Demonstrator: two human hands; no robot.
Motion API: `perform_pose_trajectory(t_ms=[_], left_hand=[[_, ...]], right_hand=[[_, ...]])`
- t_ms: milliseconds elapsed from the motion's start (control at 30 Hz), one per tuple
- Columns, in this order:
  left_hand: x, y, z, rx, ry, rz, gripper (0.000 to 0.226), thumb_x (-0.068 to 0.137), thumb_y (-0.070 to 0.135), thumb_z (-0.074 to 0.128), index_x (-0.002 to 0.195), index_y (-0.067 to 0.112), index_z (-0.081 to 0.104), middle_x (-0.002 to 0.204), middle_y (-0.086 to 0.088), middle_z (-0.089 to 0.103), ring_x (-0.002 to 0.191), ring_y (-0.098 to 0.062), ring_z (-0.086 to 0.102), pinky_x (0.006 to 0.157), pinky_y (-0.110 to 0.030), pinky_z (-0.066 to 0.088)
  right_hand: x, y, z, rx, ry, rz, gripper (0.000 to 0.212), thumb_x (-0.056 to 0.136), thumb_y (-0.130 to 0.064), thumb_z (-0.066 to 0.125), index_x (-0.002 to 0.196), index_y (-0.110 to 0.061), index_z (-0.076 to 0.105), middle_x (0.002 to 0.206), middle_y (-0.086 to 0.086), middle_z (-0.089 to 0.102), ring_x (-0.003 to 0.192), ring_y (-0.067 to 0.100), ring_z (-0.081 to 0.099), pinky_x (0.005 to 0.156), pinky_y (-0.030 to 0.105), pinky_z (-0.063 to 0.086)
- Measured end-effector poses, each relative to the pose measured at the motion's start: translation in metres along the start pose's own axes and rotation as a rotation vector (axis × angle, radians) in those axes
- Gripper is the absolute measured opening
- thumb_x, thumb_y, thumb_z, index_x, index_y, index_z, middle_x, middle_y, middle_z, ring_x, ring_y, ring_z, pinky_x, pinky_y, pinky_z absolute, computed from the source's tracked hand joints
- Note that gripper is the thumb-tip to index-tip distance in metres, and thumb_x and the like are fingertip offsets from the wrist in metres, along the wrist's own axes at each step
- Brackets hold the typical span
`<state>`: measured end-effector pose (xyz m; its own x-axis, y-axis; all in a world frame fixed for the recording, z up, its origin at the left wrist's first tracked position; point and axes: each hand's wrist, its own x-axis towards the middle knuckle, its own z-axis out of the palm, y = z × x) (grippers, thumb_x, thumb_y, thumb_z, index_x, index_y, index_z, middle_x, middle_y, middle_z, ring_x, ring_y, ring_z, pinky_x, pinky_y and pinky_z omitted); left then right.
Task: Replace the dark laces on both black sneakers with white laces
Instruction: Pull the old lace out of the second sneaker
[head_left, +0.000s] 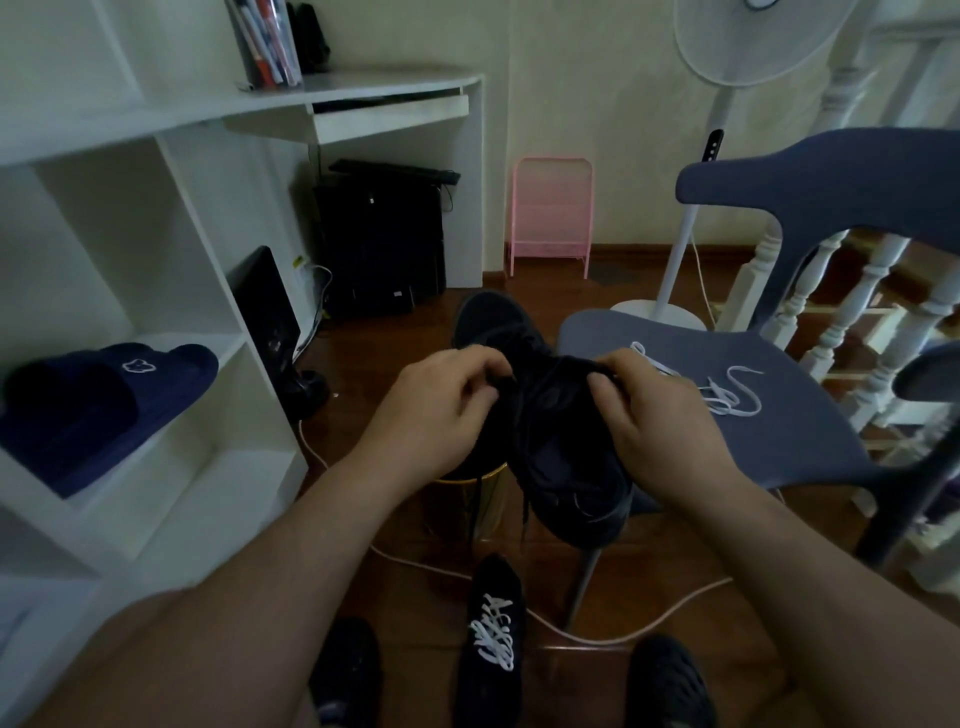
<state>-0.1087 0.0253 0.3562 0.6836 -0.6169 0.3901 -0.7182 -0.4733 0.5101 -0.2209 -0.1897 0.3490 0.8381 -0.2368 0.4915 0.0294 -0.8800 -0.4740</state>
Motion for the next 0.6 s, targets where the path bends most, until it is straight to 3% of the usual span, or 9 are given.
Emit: perform_pose_trajectory(t_ms=[100, 167, 267, 333, 433, 533, 600], left_hand=[[0.0, -0.012, -0.007, -0.009, -0.047, -0.269, 0.021, 0.096, 0.02, 0.065, 0.11, 0.034, 0.056, 0.09, 0.007, 0.061, 0.076, -0.011, 0.058, 0.061, -0.026, 0.041], [0.001, -0.026, -0.011, 0.078, -0.242, -0.437, 0.011, 0.095, 0.021, 0.064, 0.097, 0.028, 0.057, 0.091, 0.0, 0.064, 0.076, -0.019, 0.062, 0.06, -0.031, 0.047], [-0.002, -0.039, -0.015, 0.174, -0.597, -0.525, 0.019, 0.103, 0.024, 0.055, 0.087, 0.026, 0.065, 0.089, -0.004, 0.071, 0.079, -0.023, 0.071, 0.063, -0.032, 0.053], [-0.005, -0.042, -0.014, 0.167, -0.662, -0.532, 0.021, 0.105, 0.027, 0.055, 0.09, 0.027, 0.07, 0.088, -0.004, 0.075, 0.079, -0.024, 0.074, 0.066, -0.034, 0.059], [-0.005, -0.039, -0.012, 0.106, -0.429, -0.476, 0.019, 0.107, 0.04, 0.054, 0.095, 0.033, 0.067, 0.091, 0.0, 0.071, 0.078, -0.019, 0.069, 0.067, -0.038, 0.059], [-0.005, -0.018, -0.008, -0.144, -0.041, -0.324, 0.041, 0.106, 0.055, 0.05, 0.077, 0.028, 0.059, 0.072, 0.01, 0.059, 0.066, -0.012, 0.058, 0.059, -0.033, 0.04], [-0.008, 0.003, -0.004, -0.307, 0.001, -0.22, 0.043, 0.101, 0.06, 0.056, 0.074, 0.026, 0.057, 0.065, 0.013, 0.052, 0.06, -0.005, 0.05, 0.058, -0.03, 0.038]], right_hand=[[0.003, 0.001, -0.003, 0.058, 0.014, 0.07, 0.017, 0.107, -0.036, 0.048, 0.107, -0.021, 0.057, 0.073, -0.007, 0.056, 0.067, 0.019, 0.055, 0.058, 0.037, 0.037], [0.003, 0.002, -0.006, 0.071, 0.029, 0.077, 0.018, 0.107, -0.036, 0.048, 0.108, -0.02, 0.057, 0.073, -0.006, 0.056, 0.066, 0.017, 0.055, 0.057, 0.037, 0.038], [0.002, 0.001, -0.008, 0.089, 0.045, 0.083, 0.018, 0.107, -0.034, 0.049, 0.107, -0.019, 0.058, 0.073, -0.005, 0.058, 0.065, 0.015, 0.056, 0.056, 0.039, 0.04], [0.002, 0.0, -0.009, 0.093, 0.051, 0.089, 0.017, 0.107, -0.034, 0.049, 0.106, -0.019, 0.058, 0.072, -0.004, 0.058, 0.065, 0.016, 0.057, 0.056, 0.041, 0.042], [0.001, -0.001, -0.008, 0.078, 0.056, 0.1, 0.017, 0.107, -0.034, 0.049, 0.103, -0.02, 0.057, 0.07, -0.005, 0.056, 0.064, 0.015, 0.056, 0.056, 0.037, 0.036], [0.002, -0.004, -0.003, 0.058, 0.051, 0.125, 0.019, 0.107, -0.035, 0.048, 0.099, -0.018, 0.054, 0.07, -0.003, 0.055, 0.066, 0.022, 0.056, 0.057, 0.038, 0.036], [0.002, -0.009, 0.001, 0.049, 0.048, 0.138, 0.022, 0.107, -0.035, 0.047, 0.095, -0.017, 0.05, 0.07, 0.0, 0.054, 0.065, 0.023, 0.054, 0.058, 0.041, 0.038]])
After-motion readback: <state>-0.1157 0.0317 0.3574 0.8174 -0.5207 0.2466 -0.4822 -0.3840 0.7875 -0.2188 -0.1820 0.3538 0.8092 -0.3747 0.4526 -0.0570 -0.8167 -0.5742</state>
